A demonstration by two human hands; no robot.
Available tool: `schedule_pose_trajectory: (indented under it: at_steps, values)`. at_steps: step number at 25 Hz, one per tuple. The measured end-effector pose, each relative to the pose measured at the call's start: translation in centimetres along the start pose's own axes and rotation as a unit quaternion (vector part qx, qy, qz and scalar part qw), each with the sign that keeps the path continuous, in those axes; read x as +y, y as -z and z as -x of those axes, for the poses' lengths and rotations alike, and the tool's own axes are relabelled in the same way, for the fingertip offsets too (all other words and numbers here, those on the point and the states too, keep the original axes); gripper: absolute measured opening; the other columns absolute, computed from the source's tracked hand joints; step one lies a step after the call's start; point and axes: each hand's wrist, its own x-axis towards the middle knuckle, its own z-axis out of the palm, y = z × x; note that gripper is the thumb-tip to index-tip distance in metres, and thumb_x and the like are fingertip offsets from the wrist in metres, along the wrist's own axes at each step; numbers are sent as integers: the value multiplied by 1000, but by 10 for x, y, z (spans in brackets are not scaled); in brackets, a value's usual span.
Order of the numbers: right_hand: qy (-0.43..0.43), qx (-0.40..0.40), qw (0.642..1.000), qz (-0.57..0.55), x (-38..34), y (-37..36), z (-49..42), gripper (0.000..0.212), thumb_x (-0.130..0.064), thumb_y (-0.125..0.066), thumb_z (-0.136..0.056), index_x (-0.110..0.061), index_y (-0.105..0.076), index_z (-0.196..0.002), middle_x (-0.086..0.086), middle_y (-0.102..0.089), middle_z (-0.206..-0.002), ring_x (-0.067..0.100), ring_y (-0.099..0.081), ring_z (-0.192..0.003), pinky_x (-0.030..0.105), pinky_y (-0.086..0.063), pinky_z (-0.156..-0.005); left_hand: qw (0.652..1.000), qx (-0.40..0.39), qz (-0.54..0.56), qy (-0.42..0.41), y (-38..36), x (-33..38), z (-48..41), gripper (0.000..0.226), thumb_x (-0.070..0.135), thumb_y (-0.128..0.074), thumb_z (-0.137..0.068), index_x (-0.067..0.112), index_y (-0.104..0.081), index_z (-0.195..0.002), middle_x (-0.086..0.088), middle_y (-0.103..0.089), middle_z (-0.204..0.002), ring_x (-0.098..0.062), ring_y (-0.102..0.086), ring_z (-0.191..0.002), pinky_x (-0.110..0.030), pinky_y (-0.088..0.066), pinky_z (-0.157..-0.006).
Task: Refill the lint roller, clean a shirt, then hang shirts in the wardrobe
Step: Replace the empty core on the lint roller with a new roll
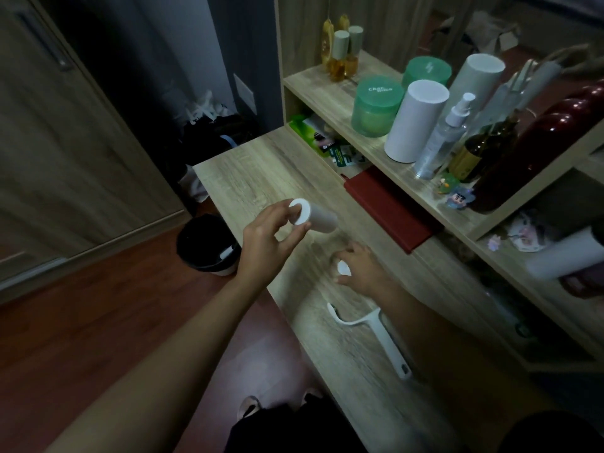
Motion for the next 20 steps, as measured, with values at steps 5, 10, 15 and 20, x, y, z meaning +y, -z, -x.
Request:
schedule_pose_trajectory:
  at_steps: [5,10,15,20]
  values:
    - [-16,62,993,-100,0,5,4,47,-24,-69,-81,-7,-58,-123,17,-55,-128,30,-53,-116,33,-40,-99,998,7,32,46,0,-3,6,29,25,-70,-81,7,-67,-103,9,-62,-108,-9,-64,-91,-23,-55,-79]
    - [-64,211,846,-485,-28,53,26,36,-20,-68,-83,-14,-62,-118,6,-66,-110,14,-64,-99,27,-52,-87,961,44,141,235,3,-6,6,19,20,-69,-83,12,-68,-100,3,-69,-97,5,-63,-85,-12,-49,-74]
    - [33,217,798,-562,-49,84,42,34,-5,-65,-83,-21,-60,-112,1,-65,-108,-5,-65,-87,15,-52,-79,874,57,341,341,0,1,8,12,16,-63,-87,10,-66,-97,-3,-69,-88,-13,-67,-86,-22,-54,-77]
    - [46,213,792,-570,-50,85,49,33,-2,-65,-82,-22,-61,-109,0,-65,-107,-5,-65,-88,15,-52,-78,832,86,405,370,-4,7,13,5,11,-61,-88,11,-65,-87,-4,-67,-92,-18,-64,-90,-19,-54,-74]
